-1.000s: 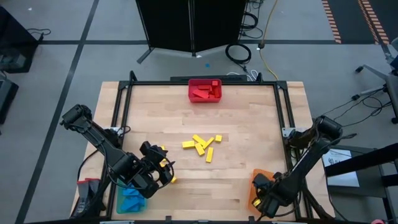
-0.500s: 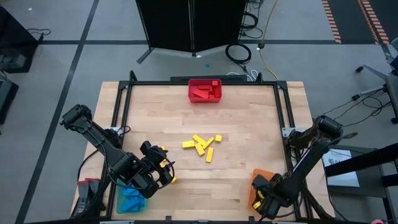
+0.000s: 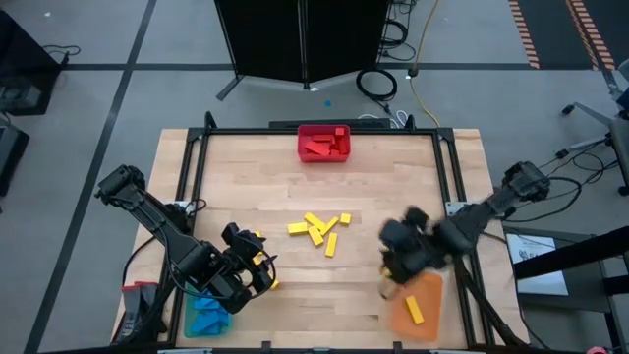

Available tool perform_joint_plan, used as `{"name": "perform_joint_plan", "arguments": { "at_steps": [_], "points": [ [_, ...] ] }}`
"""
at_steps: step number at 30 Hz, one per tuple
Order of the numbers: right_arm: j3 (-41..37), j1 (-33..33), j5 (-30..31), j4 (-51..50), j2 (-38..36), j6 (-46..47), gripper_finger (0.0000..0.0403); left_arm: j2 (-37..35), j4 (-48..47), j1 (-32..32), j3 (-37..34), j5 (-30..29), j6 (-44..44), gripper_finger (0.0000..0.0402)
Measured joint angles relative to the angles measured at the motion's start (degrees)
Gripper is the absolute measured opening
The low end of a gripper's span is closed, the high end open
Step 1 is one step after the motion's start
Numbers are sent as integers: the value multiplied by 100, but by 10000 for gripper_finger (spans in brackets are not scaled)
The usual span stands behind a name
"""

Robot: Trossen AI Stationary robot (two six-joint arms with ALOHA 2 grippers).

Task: Sort blocks
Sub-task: Put the yellow block into the orange bin

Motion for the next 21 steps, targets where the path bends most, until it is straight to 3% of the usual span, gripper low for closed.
{"name": "perform_joint_plan", "arguments": {
  "at_steps": [6,10,16,21],
  "points": [
    [-2,-1756,-403,961,238,-3064,237,0,7,0,-2,0,-7,264],
    [-2,-2626,-793,1767,409,-4507,246,0,15,0,0,0,-20,264],
    [-2,-3456,-1612,2092,816,-5560,270,0,11,0,0,6,-158,264],
    [-2,-3627,-1980,2063,1439,-6092,293,-2,7,0,-2,18,-164,264]
  ]
}}
